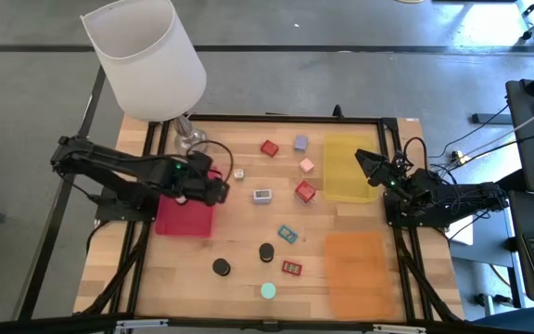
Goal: Pick & Place Office items
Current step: Put the blue hourglass timer into the red bin
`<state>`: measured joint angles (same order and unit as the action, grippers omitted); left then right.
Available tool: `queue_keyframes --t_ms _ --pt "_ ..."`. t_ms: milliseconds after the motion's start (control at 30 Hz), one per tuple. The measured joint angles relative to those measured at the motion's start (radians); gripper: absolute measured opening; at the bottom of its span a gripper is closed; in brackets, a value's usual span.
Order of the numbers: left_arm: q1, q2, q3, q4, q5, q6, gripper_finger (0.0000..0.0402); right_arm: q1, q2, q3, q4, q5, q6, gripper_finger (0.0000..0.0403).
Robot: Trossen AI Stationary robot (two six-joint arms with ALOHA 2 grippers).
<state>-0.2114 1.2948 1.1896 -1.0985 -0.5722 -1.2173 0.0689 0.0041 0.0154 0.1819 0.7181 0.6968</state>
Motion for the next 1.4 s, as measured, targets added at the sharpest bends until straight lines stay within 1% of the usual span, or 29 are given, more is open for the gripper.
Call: queue_keyframes --t_ms 100,433,600,800,900,1000,1200,1400 --pt "-0.024 0.019 0.000 0.103 -0.004 0.132 0.0267 0.000 0.000 0.000 -0.001 0.000 0.000 0.0281" --pt "-0.122 0.039 0.000 0.297 -0.010 0.467 0.0267 0.000 0.000 0.000 -0.005 0.000 0.000 0.0281" --pt "-0.171 0.039 0.000 0.364 0.064 0.515 0.0267 0.000 0.000 0.000 -0.006 0.000 0.000 0.0281" --pt "-0.227 0.039 0.000 0.437 0.162 0.517 0.0267 0.000 0.000 0.000 -0.006 0.000 0.000 0.0281" --pt "-0.257 0.039 0.000 0.460 0.229 0.520 0.0267 0.000 0.000 0.000 -0.006 0.000 0.000 0.0281" --pt "-0.290 0.039 0.000 0.473 0.282 0.567 0.0267 0.000 0.000 0.000 -0.006 0.000 0.000 0.0281" --pt "-0.353 0.039 0.000 0.478 0.278 0.759 0.0267 0.000 0.000 0.000 -0.006 0.000 0.000 0.0281" --pt "-0.391 0.039 0.000 0.472 0.285 0.848 0.0267 0.000 0.000 0.000 -0.005 0.000 0.000 0.0281"
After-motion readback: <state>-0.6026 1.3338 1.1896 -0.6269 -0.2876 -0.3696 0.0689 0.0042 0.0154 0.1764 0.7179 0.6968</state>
